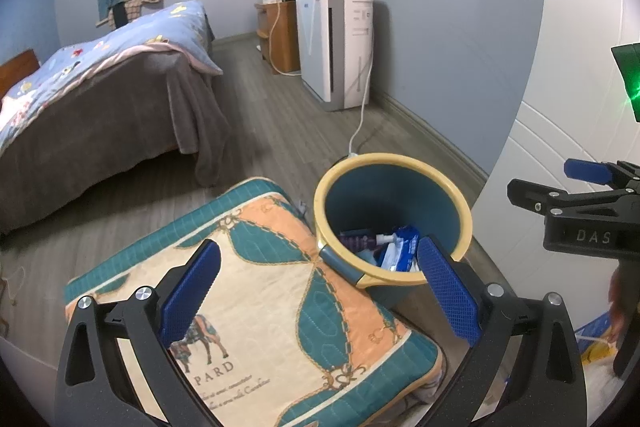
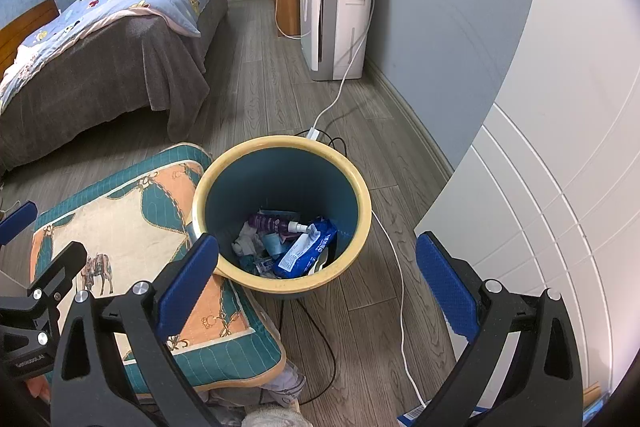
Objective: Collect trash
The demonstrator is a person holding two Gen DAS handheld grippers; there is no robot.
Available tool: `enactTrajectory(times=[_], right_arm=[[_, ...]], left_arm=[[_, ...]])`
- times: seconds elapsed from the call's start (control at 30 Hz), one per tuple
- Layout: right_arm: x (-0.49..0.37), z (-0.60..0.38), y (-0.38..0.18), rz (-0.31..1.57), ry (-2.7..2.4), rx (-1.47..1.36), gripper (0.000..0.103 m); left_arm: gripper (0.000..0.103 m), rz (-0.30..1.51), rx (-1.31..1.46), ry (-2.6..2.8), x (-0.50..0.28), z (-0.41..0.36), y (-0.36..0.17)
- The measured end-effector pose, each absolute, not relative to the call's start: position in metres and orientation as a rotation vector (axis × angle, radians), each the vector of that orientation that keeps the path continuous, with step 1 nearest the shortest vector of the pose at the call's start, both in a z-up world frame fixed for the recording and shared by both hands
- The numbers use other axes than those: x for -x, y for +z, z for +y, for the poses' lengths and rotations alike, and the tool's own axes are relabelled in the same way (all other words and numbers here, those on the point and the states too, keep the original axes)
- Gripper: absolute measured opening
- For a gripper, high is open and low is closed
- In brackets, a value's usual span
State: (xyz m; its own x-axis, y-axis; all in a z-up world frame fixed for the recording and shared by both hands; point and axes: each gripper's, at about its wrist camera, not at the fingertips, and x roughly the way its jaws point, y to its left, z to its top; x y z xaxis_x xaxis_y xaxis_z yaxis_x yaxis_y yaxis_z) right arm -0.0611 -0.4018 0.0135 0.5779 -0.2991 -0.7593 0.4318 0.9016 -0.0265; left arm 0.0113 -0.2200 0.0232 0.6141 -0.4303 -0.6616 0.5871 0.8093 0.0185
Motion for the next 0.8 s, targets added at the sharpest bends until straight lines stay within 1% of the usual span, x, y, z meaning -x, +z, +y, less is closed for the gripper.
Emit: enactTrajectory(times=[0.53, 0.73, 0.8], right_arm=[[0.062, -0.402, 0.013, 0.856, -0.429, -0.168, 0.097], [0.061, -0.403, 0.014, 0.856, -0.427, -0.168, 0.097], [0.062, -0.403, 0.013, 0.856, -0.428, -0.169, 0.097]], left_arm=[[0.098, 0.681, -0.268, -0.586, -0.015, -0.214, 0.024], [0.098, 0.621, -0.27, -0.59, -0.011, -0.212, 0.032], [0.098, 0.636, -0.256, -0.589, -0.014, -0.209, 0.032]])
